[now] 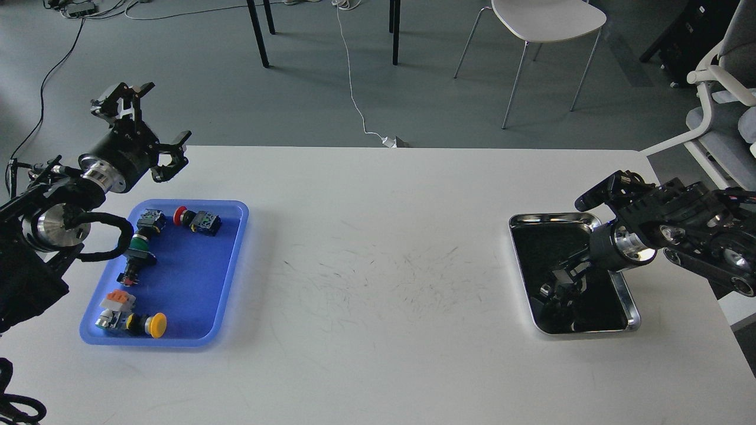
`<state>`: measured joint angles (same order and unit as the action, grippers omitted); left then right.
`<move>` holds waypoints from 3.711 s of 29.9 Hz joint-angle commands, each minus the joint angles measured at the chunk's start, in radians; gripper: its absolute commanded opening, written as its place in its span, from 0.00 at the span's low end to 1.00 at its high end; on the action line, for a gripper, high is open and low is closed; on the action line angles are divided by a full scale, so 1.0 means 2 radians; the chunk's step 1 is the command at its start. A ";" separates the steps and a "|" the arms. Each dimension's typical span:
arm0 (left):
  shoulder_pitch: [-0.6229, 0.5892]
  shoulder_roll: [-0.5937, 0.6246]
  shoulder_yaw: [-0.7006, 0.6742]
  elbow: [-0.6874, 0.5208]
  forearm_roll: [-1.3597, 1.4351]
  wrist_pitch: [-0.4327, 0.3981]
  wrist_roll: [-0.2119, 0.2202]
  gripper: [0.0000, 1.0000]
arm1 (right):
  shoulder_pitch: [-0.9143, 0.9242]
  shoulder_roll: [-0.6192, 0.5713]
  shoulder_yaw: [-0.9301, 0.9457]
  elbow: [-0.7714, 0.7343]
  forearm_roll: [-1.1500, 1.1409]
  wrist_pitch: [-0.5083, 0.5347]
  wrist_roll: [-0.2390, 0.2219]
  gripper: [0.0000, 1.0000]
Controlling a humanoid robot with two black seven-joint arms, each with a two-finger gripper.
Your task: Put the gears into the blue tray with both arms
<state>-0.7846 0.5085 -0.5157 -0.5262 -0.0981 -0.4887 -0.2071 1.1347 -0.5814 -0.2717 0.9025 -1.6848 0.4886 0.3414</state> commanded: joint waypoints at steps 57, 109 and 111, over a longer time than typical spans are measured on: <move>0.001 0.002 0.001 0.000 0.001 0.000 0.001 0.99 | 0.100 0.019 0.003 0.005 0.036 0.000 0.026 0.01; -0.003 0.112 -0.001 -0.076 0.002 0.000 0.004 0.99 | -0.050 0.291 0.239 -0.085 0.057 -0.080 0.011 0.01; -0.003 0.118 -0.001 -0.086 0.002 0.000 0.004 0.99 | -0.060 0.291 0.240 -0.084 0.065 -0.081 0.011 0.01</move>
<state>-0.7900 0.7297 -0.5170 -0.6727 -0.0951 -0.4887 -0.1994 1.0423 0.0001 0.2034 0.7350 -1.5718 0.3295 0.3643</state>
